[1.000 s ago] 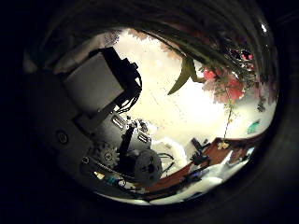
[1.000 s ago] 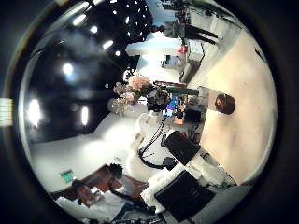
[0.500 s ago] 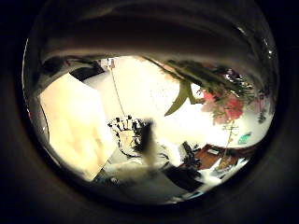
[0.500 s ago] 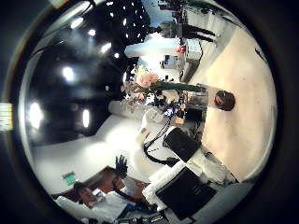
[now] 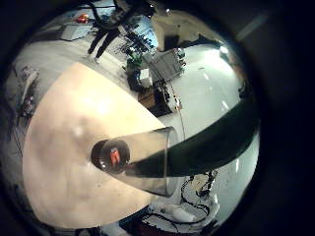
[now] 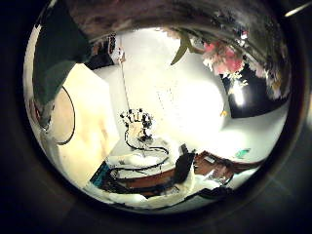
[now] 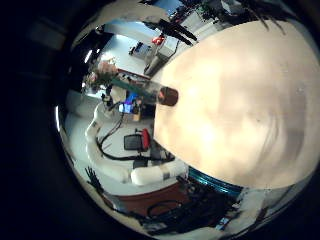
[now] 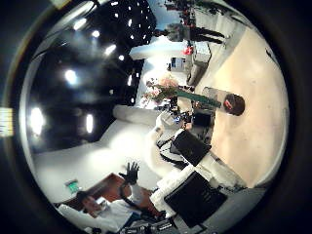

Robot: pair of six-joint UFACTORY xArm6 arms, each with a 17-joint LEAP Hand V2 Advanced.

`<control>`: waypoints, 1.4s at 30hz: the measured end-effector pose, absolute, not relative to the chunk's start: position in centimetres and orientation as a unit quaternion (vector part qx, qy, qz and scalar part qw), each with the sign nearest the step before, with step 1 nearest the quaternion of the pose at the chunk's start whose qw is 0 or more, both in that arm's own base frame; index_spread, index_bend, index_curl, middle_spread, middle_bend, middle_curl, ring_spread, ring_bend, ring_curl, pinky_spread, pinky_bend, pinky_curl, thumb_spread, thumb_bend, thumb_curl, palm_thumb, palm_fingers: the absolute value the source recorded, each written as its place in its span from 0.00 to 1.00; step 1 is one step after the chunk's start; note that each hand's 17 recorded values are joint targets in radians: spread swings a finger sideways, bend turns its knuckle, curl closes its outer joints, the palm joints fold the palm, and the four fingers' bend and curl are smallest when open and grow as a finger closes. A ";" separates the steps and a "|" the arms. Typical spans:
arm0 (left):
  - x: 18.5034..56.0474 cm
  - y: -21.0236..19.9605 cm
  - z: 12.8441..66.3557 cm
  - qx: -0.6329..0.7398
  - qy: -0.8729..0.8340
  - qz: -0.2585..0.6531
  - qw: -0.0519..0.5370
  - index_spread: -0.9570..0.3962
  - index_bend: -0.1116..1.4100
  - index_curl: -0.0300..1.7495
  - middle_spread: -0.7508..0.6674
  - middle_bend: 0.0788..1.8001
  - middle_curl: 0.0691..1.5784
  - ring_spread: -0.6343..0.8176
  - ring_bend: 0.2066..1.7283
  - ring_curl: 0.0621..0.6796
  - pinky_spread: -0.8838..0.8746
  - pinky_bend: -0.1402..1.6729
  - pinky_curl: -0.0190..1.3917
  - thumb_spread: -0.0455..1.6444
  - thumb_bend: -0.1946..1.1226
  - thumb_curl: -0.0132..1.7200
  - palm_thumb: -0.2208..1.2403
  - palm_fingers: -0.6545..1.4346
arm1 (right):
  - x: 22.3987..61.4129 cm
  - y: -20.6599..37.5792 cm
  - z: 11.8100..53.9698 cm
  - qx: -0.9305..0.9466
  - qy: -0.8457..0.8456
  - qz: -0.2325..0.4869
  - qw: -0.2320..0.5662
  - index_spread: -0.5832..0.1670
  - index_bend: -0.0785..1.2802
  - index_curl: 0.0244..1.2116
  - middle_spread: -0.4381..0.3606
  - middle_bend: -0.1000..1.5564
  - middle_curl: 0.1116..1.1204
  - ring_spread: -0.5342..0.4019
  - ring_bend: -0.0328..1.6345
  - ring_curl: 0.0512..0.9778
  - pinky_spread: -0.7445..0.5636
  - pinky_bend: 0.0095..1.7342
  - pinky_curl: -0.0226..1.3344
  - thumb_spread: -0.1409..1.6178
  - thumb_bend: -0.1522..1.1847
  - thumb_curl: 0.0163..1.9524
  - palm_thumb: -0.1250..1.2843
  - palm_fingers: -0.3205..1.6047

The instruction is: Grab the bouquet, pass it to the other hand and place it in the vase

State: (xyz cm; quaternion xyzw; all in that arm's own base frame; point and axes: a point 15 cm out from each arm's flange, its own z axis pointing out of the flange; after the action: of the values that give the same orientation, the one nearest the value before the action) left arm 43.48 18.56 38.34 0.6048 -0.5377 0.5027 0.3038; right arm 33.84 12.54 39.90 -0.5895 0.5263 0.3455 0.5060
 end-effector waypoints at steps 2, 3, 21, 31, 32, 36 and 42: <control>42.8 18.6 37.9 0.603 -0.542 0.497 0.309 0.67 0.14 0.16 0.92 0.06 0.13 0.88 0.24 0.19 0.85 0.17 0.36 0.49 0.11 0.20 0.14 0.23 | 33.8 12.6 40.0 -0.590 0.526 0.345 0.506 0.30 0.18 0.22 0.63 0.19 0.23 0.78 0.38 0.17 0.93 0.42 0.18 0.67 0.10 0.23 0.55 0.25; 42.5 18.6 37.9 0.600 -0.546 0.496 0.312 0.67 0.15 0.16 0.92 0.06 0.13 0.87 0.23 0.18 0.85 0.17 0.35 0.49 0.11 0.20 0.14 0.23 | 33.8 12.6 40.0 -0.590 0.526 0.345 0.506 0.30 0.18 0.22 0.63 0.19 0.23 0.78 0.38 0.17 0.93 0.42 0.18 0.67 0.10 0.23 0.55 0.26; 34.6 13.5 39.8 0.573 -0.623 0.432 0.310 0.70 0.18 0.16 0.86 0.07 0.13 0.86 0.18 0.18 0.84 0.17 0.23 0.51 0.11 0.19 0.14 0.29 | 33.4 12.7 40.1 -0.594 0.520 0.347 0.506 0.30 0.18 0.23 0.61 0.18 0.23 0.77 0.37 0.16 0.94 0.41 0.17 0.67 0.10 0.23 0.56 0.28; 36.4 15.3 36.7 0.651 -0.595 0.380 0.280 0.72 0.17 0.17 0.89 0.06 0.13 0.88 0.17 0.20 0.85 0.18 0.21 0.51 0.12 0.18 0.14 0.28 | 33.1 13.9 40.2 -0.605 0.506 0.355 0.501 0.30 0.18 0.23 0.61 0.18 0.23 0.77 0.36 0.15 0.94 0.40 0.16 0.67 0.10 0.24 0.56 0.29; 36.9 15.1 36.9 0.654 -0.591 0.381 0.280 0.72 0.17 0.17 0.89 0.06 0.13 0.88 0.17 0.20 0.85 0.18 0.21 0.51 0.12 0.18 0.14 0.28 | 33.0 14.2 40.2 -0.608 0.503 0.356 0.500 0.30 0.18 0.23 0.61 0.18 0.23 0.77 0.36 0.15 0.94 0.40 0.16 0.67 0.10 0.24 0.56 0.29; 38.4 14.8 37.7 0.671 -0.580 0.369 0.277 0.72 0.17 0.16 0.90 0.06 0.13 0.89 0.18 0.21 0.85 0.18 0.21 0.52 0.12 0.18 0.14 0.28 | 32.9 14.4 40.0 -0.613 0.496 0.356 0.501 0.30 0.18 0.23 0.61 0.18 0.23 0.77 0.36 0.15 0.94 0.40 0.16 0.67 0.10 0.24 0.56 0.29; 40.4 13.6 38.7 0.706 -0.575 0.322 0.260 0.72 0.17 0.16 0.90 0.06 0.12 0.89 0.17 0.21 0.85 0.18 0.21 0.52 0.12 0.19 0.14 0.28 | 32.9 14.7 39.6 -0.624 0.480 0.354 0.505 0.29 0.18 0.24 0.60 0.18 0.23 0.77 0.36 0.15 0.94 0.39 0.15 0.67 0.10 0.24 0.56 0.30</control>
State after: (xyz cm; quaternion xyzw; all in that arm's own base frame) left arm 40.37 13.56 38.74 0.7055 -0.5751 0.3219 0.2604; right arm 32.90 14.68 39.65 -0.6243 0.4797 0.3536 0.5051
